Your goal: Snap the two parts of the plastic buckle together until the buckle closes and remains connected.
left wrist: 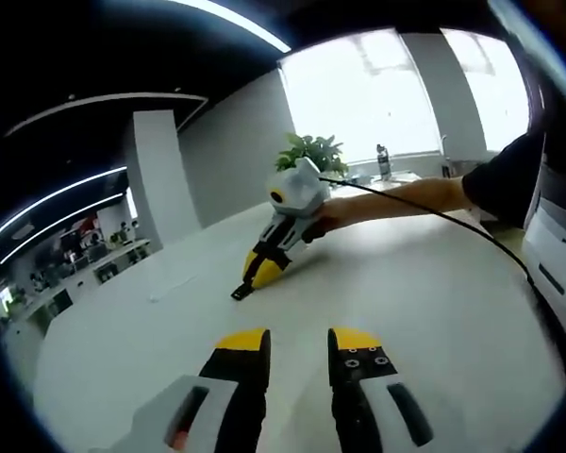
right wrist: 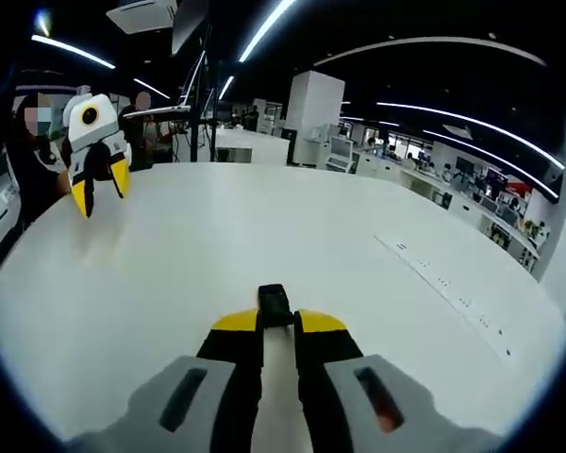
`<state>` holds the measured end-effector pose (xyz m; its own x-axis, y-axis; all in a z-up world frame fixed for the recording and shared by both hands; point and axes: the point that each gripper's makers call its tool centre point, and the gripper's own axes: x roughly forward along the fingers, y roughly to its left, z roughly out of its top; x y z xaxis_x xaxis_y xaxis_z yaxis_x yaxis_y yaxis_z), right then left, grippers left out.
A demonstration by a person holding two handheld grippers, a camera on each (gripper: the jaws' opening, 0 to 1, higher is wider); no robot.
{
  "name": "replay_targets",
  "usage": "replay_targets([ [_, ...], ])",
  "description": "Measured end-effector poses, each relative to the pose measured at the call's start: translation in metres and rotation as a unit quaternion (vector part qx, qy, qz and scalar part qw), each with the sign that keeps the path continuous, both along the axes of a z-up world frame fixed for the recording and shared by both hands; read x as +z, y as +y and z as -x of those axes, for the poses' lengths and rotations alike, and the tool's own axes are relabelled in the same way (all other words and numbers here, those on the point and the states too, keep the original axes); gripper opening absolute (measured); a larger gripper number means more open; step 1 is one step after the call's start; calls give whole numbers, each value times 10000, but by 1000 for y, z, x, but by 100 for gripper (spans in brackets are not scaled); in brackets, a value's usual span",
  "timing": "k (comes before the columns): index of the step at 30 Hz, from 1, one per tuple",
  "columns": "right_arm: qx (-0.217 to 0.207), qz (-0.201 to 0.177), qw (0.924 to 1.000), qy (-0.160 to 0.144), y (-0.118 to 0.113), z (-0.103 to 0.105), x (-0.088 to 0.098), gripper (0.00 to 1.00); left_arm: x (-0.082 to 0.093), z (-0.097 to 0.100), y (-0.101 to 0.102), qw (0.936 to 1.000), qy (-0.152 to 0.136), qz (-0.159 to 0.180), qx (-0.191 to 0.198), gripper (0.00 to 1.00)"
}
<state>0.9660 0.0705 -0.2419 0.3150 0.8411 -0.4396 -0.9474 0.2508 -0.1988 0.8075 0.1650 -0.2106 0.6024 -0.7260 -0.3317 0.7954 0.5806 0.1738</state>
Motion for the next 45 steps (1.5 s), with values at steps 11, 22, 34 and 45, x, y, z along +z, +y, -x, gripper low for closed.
replay_targets([
  [11, -66, 4, 10000, -10, -4, -1, 2, 15, 0, -1, 0, 10000, -32, -9, 25, 24],
  [22, -196, -233, 9995, -64, -15, 12, 19, 15, 0, -8, 8, 9996, 84, 107, 243, 23],
  [34, -423, -401, 9980, -249, -27, 40, 34, 15, -1, -20, 25, 9975, 134, 95, 692, 24],
  [45, -1032, -609, 9925, -259, -49, 62, 45, 15, 6, -22, 34, 9950, -72, -233, 970, 25],
])
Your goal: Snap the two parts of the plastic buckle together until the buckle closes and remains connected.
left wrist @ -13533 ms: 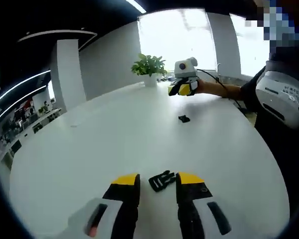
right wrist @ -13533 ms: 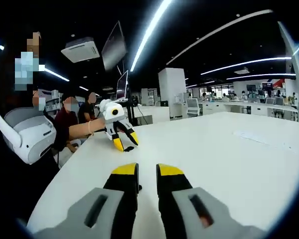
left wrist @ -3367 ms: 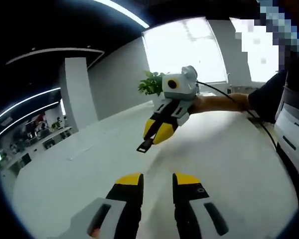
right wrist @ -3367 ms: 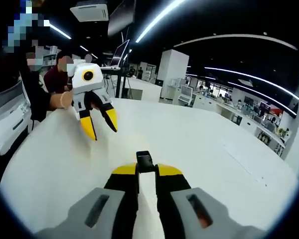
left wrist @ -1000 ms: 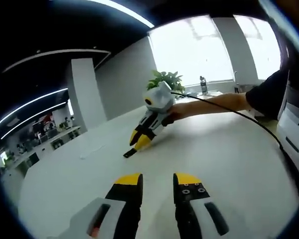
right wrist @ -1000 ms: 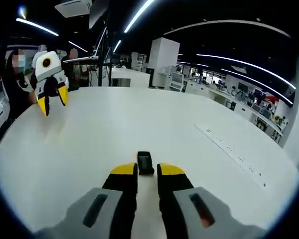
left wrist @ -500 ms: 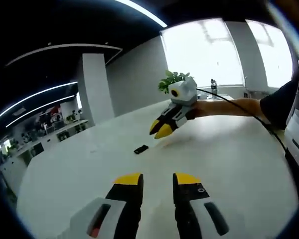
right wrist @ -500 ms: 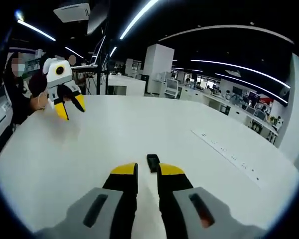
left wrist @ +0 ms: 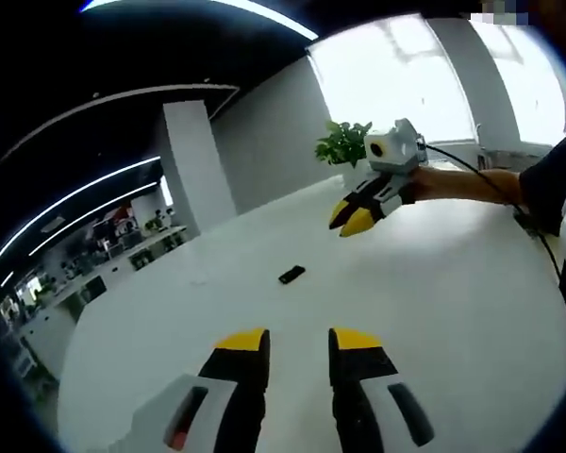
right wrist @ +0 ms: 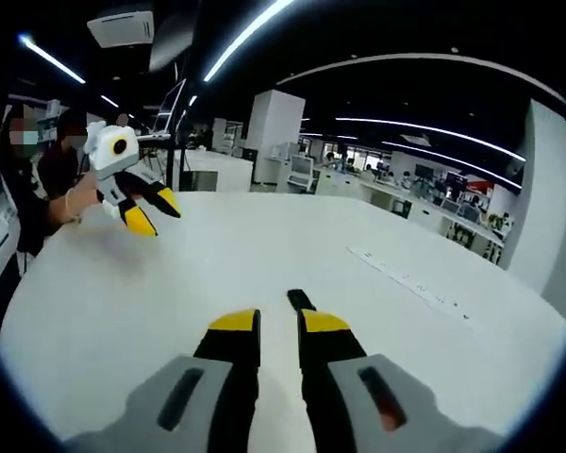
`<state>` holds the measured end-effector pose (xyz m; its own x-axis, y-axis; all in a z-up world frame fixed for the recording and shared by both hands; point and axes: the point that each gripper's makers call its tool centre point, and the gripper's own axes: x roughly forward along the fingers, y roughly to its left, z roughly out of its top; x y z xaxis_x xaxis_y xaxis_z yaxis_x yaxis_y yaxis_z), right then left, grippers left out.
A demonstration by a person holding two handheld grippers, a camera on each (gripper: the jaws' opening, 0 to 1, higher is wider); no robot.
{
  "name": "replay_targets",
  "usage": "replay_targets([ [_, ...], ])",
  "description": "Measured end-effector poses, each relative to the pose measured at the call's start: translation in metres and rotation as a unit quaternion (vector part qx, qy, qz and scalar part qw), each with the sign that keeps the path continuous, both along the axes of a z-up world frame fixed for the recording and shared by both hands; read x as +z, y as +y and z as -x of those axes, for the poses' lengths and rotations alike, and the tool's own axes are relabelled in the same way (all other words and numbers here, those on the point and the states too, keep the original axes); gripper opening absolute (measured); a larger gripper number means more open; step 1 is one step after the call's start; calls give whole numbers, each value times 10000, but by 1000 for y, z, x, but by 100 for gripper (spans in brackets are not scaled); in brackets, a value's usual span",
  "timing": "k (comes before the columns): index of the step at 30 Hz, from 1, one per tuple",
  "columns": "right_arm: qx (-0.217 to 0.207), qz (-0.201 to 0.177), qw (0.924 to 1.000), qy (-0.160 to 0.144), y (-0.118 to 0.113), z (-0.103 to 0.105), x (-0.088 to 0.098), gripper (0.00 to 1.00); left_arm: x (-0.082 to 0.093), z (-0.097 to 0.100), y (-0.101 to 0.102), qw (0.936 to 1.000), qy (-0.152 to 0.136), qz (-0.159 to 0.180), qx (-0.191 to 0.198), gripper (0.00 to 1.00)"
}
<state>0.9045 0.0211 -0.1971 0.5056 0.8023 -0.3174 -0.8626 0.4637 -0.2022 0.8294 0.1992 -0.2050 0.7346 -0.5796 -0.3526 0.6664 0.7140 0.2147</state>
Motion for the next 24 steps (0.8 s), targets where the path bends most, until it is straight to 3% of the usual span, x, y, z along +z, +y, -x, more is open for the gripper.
replay_targets([
  [10, -778, -146, 9967, -161, -37, 35, 15, 15, 9, 27, 11, 9959, -313, -253, 808, 27],
  [14, -1147, -108, 9933, -107, -48, 51, 14, 16, 17, 46, 18, 9916, -405, 25, 1229, 31],
  [16, -1360, -350, 9901, -42, -50, 60, 17, 16, 18, 54, 27, 9867, -429, 184, 1554, 31],
  [20, -1472, -337, 9884, -139, -50, 75, 16, 16, 18, 61, 44, 9779, -473, 202, 2024, 31],
  [24, -1596, -529, 9857, -55, -48, 82, 16, 16, 18, 68, 51, 9749, -438, 260, 2167, 31],
])
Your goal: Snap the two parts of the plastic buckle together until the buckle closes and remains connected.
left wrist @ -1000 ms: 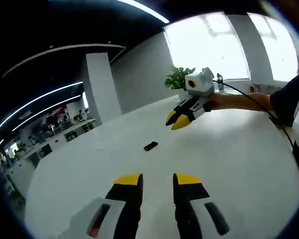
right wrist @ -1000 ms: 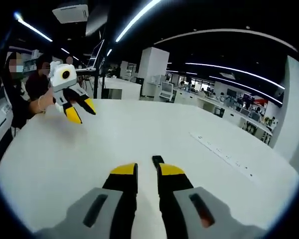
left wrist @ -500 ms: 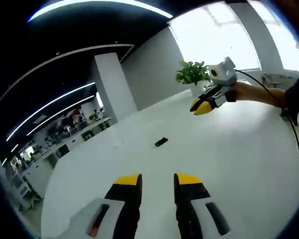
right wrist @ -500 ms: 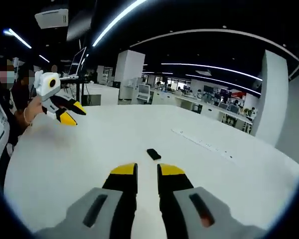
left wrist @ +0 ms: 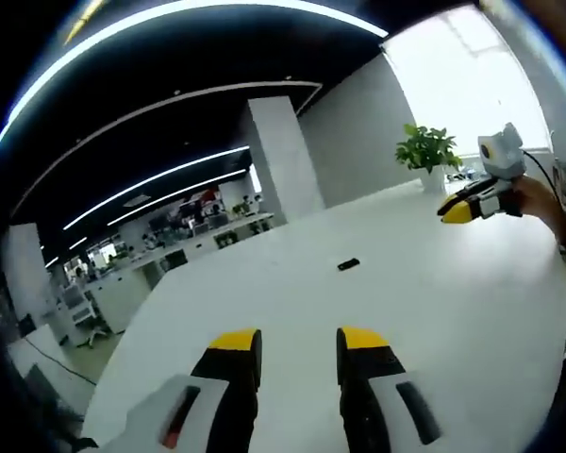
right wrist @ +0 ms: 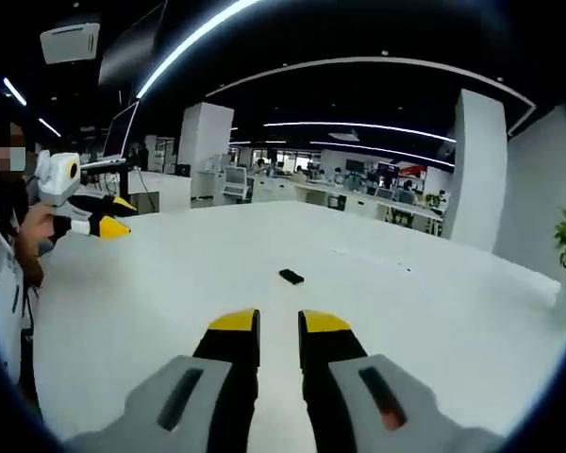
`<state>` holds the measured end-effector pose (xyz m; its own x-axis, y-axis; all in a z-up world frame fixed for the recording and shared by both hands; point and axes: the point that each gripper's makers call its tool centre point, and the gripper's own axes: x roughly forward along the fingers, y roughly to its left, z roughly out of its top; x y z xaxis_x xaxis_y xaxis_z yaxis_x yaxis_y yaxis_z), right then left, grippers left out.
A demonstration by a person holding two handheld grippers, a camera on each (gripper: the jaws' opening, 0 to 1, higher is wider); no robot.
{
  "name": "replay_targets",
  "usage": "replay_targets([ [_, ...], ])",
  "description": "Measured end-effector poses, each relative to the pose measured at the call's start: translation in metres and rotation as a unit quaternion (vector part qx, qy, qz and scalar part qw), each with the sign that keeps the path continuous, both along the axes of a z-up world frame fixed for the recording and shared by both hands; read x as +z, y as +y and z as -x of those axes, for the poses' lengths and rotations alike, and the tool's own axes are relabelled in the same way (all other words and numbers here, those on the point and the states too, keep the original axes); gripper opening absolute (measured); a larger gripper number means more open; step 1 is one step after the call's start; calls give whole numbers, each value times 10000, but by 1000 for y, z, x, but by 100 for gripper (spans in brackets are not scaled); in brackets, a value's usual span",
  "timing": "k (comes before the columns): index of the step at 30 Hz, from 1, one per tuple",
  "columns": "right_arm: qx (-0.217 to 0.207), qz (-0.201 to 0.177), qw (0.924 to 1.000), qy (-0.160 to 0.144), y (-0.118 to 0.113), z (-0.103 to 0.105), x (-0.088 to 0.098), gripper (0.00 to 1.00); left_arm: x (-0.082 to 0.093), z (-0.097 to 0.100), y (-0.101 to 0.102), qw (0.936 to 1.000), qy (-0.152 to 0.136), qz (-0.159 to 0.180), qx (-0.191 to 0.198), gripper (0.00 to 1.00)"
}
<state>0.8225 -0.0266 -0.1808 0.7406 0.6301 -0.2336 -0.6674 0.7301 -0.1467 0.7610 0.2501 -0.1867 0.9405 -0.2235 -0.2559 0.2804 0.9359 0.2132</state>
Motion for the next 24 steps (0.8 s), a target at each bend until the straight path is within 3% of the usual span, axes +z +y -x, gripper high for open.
replay_targets([
  [7, -48, -233, 9997, 50, 6, 17, -4, 16, -5, 14, 12, 9994, 106, 256, 207, 31],
  [13, -268, -461, 9985, 86, -3, 24, -5, 17, -11, 28, 16, 9991, 219, 201, 290, 33],
  [24, -617, -380, 9972, 174, -26, 43, -15, 20, -16, 54, 19, 9983, 358, 138, 447, 37],
])
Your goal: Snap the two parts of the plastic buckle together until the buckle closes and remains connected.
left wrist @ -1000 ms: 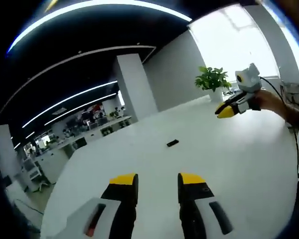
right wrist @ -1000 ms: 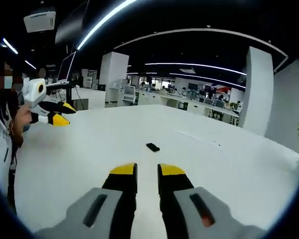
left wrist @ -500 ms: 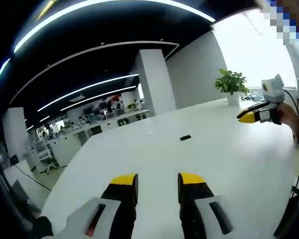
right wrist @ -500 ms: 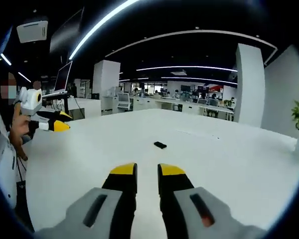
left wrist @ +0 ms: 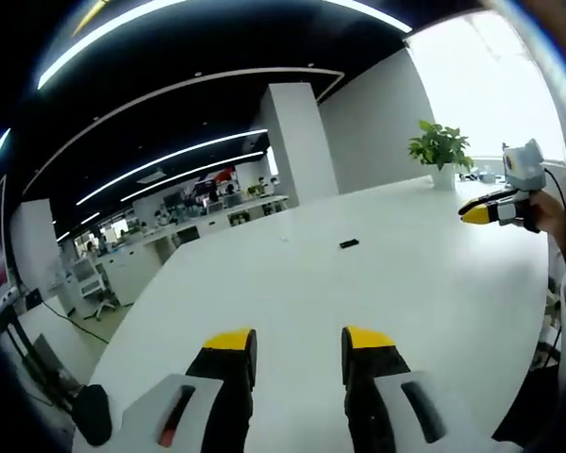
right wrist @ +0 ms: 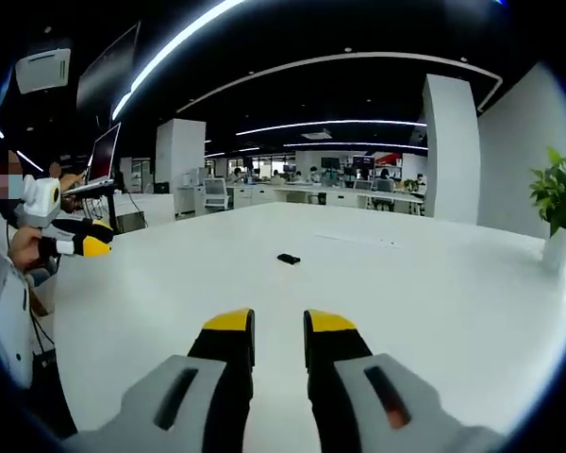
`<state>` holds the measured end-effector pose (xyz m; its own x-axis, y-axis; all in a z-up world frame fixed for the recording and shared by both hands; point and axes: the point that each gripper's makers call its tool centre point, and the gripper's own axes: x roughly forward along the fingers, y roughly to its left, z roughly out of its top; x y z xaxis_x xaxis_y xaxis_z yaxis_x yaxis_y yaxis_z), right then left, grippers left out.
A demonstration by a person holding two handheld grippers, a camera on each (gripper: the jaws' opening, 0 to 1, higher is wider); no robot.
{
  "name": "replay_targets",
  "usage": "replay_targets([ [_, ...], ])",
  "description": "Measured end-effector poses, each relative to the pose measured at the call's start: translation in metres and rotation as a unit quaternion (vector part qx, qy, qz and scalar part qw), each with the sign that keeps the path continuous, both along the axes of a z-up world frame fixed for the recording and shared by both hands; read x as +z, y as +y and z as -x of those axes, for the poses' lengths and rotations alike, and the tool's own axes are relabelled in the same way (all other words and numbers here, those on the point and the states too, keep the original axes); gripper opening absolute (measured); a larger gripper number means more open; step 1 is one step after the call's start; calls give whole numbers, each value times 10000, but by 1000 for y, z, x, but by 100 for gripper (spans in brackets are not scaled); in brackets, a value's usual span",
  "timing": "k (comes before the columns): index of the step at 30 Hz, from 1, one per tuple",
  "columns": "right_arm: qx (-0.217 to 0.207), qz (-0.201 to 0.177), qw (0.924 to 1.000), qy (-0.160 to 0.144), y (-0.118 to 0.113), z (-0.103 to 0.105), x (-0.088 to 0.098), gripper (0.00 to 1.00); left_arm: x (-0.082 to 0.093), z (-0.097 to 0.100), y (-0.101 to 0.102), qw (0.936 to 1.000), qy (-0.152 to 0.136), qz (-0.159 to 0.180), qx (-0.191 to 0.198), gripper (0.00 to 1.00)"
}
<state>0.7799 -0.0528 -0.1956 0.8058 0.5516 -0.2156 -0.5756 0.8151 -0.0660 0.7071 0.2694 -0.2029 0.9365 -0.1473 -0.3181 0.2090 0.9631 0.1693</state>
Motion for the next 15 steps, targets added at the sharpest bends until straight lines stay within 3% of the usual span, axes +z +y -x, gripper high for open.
replay_targets([
  [15, -275, 256, 9992, -103, -15, 36, 4, 24, 3, 31, -4, 9999, 23, -101, 36, 40],
])
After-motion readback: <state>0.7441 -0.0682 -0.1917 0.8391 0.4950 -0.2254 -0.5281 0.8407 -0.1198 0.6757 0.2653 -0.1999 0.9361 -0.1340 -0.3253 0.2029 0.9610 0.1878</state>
